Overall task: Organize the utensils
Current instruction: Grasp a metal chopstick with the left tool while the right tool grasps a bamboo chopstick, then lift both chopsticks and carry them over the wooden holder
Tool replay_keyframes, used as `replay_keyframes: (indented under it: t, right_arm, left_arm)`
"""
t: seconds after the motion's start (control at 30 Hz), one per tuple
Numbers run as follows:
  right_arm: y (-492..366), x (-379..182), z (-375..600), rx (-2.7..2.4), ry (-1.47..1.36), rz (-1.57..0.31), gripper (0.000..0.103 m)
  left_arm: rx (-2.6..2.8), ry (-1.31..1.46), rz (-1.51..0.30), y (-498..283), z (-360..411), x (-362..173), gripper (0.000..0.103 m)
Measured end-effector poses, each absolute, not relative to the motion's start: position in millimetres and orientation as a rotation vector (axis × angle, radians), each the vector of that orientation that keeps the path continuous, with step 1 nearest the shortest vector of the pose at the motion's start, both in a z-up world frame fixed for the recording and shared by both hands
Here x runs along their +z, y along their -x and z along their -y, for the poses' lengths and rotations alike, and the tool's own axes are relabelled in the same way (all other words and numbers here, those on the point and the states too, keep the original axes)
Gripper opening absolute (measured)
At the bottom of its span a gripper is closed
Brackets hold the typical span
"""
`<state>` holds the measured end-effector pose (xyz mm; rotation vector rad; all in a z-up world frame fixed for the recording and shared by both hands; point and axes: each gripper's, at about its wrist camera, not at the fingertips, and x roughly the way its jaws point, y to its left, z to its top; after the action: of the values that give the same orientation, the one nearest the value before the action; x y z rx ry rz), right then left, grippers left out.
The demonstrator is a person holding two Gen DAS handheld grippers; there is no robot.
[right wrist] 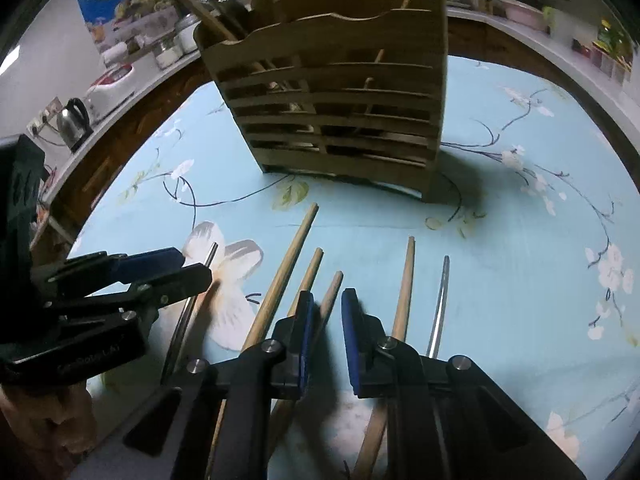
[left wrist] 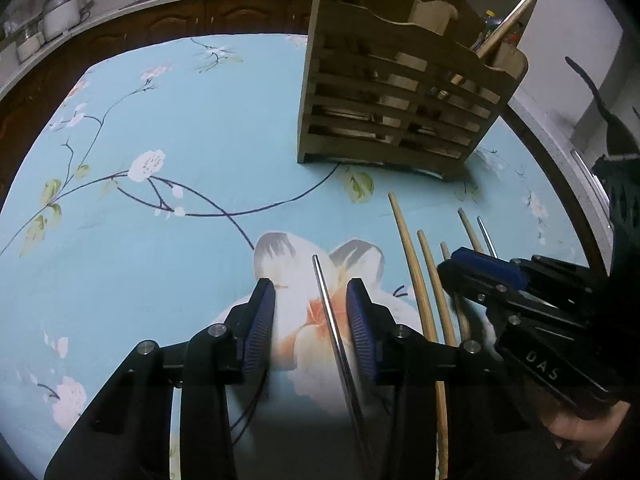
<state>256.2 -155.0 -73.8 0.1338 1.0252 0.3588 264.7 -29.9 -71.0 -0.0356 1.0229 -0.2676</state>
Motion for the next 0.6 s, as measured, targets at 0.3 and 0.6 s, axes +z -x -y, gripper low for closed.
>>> replay_keyframes:
  t: [0.3, 0.6]
  right_arm:
    - [-252, -72, 155, 0.337, -0.110, -1.010, 0.010]
    - [-226, -48, 186, 0.374, -0.309, -0.951, 0.005]
  left_arm:
    - [-0.278, -0.050, -1.002, -259, 43, -72, 0.008]
    - [-0.320, 0.044, -0.992, -241, 27, -57, 0.004]
